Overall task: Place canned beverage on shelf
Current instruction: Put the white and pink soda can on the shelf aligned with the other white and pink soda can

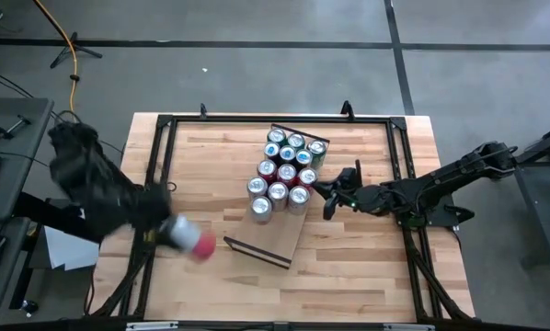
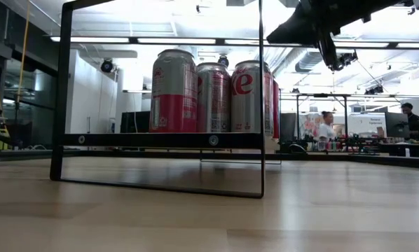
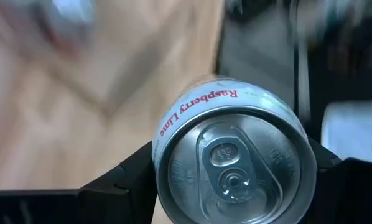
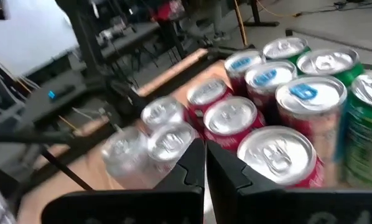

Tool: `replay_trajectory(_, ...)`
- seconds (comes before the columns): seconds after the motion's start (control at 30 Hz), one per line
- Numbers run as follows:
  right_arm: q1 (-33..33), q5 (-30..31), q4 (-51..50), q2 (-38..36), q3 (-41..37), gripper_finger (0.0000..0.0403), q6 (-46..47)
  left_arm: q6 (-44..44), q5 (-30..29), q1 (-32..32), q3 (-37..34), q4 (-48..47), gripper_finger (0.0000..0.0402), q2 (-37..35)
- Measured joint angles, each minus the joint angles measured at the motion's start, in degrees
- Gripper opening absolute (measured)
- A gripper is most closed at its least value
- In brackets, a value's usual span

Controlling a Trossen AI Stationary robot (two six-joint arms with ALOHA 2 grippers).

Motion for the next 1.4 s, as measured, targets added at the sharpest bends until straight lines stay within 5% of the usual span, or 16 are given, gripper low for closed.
replay_trajectory(0.23, 0.0, -3.3, 11.1, 0.0, 0.0, 0.0000, -1.7, 12.5, -15.7, 15.5, 8.5, 0.5, 0.0199, -1.8)
replay_trajectory(0.5, 0.1, -12.1, 25.6, 0.0, 2.5, 0.0029, -8.0, 31.0, -8.3, 24.9, 8.6, 0.7, 0.0199, 2.4)
replay_trajectory(0.6, 0.6, -14.0, 17.0, 0.6, 10.0, 0.0087, -11.7, 38.7, -9.0, 25.2, 8.6, 0.9, 0.0199, 5.8)
replay_trajectory(0.77, 1.7, -14.5, -10.9, 6.6, 28.8, 0.0216, -19.7, 53.1, -12.7, 25.9, 8.5, 1.0, 0.0199, 12.3)
replay_trajectory(0.97, 0.9, -10.6, -39.6, 16.1, 47.9, 0.0348, -23.4, 59.9, -15.2, 25.9, 8.5, 1.0, 0.0199, 17.3)
replay_trajectory(1.1, 0.6, -10.3, -50.9, 21.4, 56.1, 0.0393, -26.0, 56.6, -19.4, 26.2, 8.5, 1.0, 0.0202, 18.1)
replay_trajectory(1.23, 0.5, -10.0, -54.9, 25.5, 61.3, 0.0391, -26.8, 40.5, -23.6, 29.5, 8.5, 1.3, 0.0202, 17.4)
replay_trajectory(1.4, 1.3, 0.4, -54.8, 30.0, 65.1, 0.0386, -32.1, 13.9, -15.7, 36.5, 8.5, 7.6, 0.0202, 15.5)
